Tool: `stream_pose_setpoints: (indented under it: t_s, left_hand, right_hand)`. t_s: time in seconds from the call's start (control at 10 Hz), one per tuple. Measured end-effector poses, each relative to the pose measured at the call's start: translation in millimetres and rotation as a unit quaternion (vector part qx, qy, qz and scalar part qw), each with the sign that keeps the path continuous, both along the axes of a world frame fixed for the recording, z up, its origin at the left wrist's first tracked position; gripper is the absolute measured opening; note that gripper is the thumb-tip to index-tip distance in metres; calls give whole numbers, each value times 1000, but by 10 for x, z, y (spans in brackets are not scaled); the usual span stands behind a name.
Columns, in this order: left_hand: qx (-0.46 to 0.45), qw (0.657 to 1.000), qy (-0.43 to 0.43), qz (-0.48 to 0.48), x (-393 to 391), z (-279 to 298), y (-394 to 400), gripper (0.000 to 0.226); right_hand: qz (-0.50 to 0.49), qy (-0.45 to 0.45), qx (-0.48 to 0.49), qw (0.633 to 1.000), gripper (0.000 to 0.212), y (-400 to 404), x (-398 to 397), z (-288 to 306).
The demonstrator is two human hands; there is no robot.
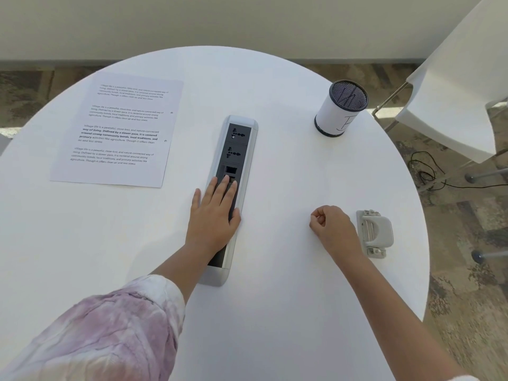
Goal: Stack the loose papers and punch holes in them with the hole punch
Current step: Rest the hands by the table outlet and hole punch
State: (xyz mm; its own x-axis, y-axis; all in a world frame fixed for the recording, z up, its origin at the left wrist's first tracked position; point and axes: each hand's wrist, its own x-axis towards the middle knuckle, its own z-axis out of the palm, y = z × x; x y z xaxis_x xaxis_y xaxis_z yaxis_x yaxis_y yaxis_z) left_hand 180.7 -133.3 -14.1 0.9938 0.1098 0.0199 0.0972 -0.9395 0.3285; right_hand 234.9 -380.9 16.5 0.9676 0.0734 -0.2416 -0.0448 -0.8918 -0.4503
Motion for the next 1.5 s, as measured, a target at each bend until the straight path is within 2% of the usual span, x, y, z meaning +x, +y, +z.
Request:
stream_pose_setpoints:
  t_s: [0.1,0.2,0.3,0.4,0.5,0.7,0.9,1.2,1.5]
  left_hand:
    - [2,1000,0,1,-1,3,6,61]
    - [3,1000,0,0,-2,-5,7,60]
    - [3,1000,-1,0,0,-2,3,60]
    - [3,1000,-2,2,1,5,-1,59]
    - [-1,1000,0,3,-4,1,-1,59]
    - [0,1000,-4,2,-7,-1,2,59]
    - [5,1000,-6,4,4,-21,3,58]
    - [0,1000,-7,5,5,-22,9,57]
    - [-3,1000,9,4,7,-14,15,61]
  right_hand:
    - [-27,35,42,998,9,-8,87,20]
    - [-109,70,154,980,13,-61,273,82]
    - [-151,41,213,964,9,-124,546,224]
    - [-147,-9,232,962,8,-103,862,469]
    - [-134,-64,226,963,16,-48,1189,728]
    - [-114,-170,146,968,29,45,1780,1015]
    - [-141,-161,121,969,28,44,2185,1031]
    - [-144,-149,95,974,28,51,2258,987]
    - [-91,-209,109,967,27,129,1940,1004]
